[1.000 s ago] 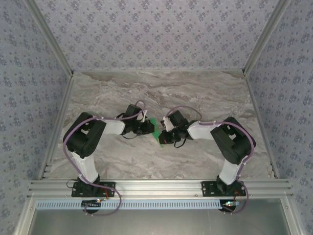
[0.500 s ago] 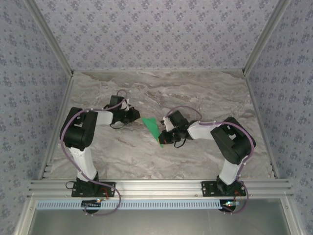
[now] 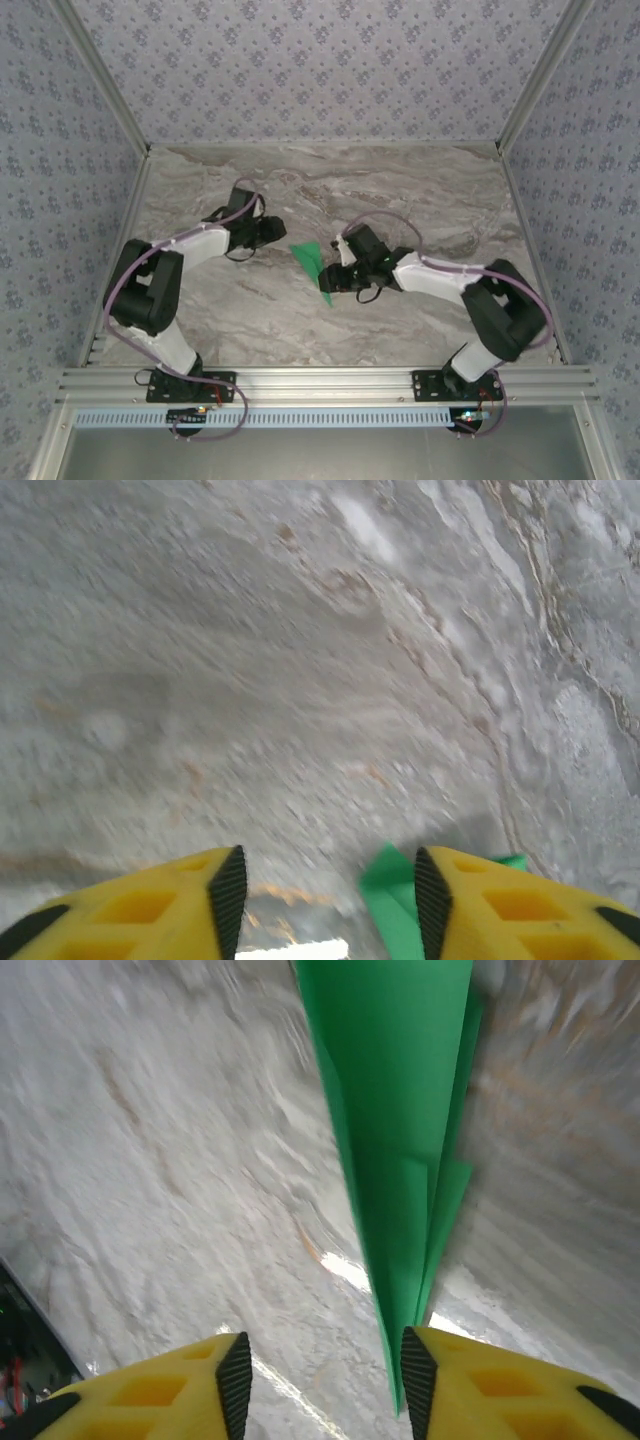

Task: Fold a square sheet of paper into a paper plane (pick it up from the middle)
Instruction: Fold the wing for the fifth time at the center of the table, then move a paper plane to the center of the table.

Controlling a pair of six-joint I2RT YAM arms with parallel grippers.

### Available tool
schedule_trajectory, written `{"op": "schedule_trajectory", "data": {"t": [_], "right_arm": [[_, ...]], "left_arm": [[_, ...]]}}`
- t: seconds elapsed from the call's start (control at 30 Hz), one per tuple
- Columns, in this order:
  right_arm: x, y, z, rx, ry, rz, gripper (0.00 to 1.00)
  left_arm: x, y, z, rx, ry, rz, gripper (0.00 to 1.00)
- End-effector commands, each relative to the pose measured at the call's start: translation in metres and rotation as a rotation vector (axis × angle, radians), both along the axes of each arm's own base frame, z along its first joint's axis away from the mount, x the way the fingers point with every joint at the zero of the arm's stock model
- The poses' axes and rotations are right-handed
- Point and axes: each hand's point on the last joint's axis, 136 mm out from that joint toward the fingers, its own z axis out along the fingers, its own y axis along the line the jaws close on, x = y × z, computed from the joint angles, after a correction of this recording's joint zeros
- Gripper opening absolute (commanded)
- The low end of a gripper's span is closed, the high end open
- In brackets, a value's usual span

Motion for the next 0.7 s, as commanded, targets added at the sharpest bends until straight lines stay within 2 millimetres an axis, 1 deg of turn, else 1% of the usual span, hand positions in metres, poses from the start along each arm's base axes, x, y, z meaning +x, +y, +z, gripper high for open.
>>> {"op": "schedule_trajectory", "data": {"t": [0.0, 0.07, 0.1, 0.13, 0.17, 0.23, 0.3, 0.4, 0.5, 0.6, 0.67], "right_arm": [[0.014, -0.031, 0.016, -0.063, -0.071, -0.151, 0.59], [0.018, -0.052, 0.019, -0.097, -0.111, -0.220, 0.67], [0.020, -0.063, 0.017, -0.117, -0.127, -0.255, 0.71], [0.021, -0.072, 0.015, -0.131, -0.133, -0.277, 0.74], [0.021, -0.081, 0.013, -0.139, -0.137, -0.299, 0.77], [0.021, -0.097, 0.009, -0.152, -0.122, -0.363, 0.81], [0.020, -0.110, 0.005, -0.155, -0.113, -0.406, 0.82], [0.018, -0.122, 0.001, -0.160, -0.100, -0.443, 0.83], [0.017, -0.128, -0.003, -0.169, -0.088, -0.459, 0.83], [0.017, -0.130, -0.004, -0.170, -0.083, -0.461, 0.83], [0.017, -0.130, -0.004, -0.170, -0.085, -0.460, 0.83]], "left_arm": [[-0.026, 0.009, 0.007, 0.172, 0.050, 0.052, 0.60], [-0.039, -0.005, 0.009, 0.189, 0.064, 0.038, 0.69], [-0.045, -0.013, 0.011, 0.196, 0.065, 0.032, 0.75], [-0.049, -0.021, 0.011, 0.197, 0.063, 0.020, 0.79], [-0.053, -0.031, 0.012, 0.197, 0.062, 0.005, 0.81], [-0.060, -0.048, 0.011, 0.215, 0.068, -0.014, 0.84], [-0.064, -0.058, 0.008, 0.267, 0.086, -0.017, 0.84], [-0.068, -0.068, 0.002, 0.322, 0.107, -0.006, 0.83], [-0.069, -0.078, -0.007, 0.300, 0.138, 0.003, 0.76], [-0.072, -0.086, -0.013, 0.279, 0.172, 0.000, 0.70], [-0.075, -0.087, -0.016, 0.293, 0.197, -0.001, 0.67]]}}
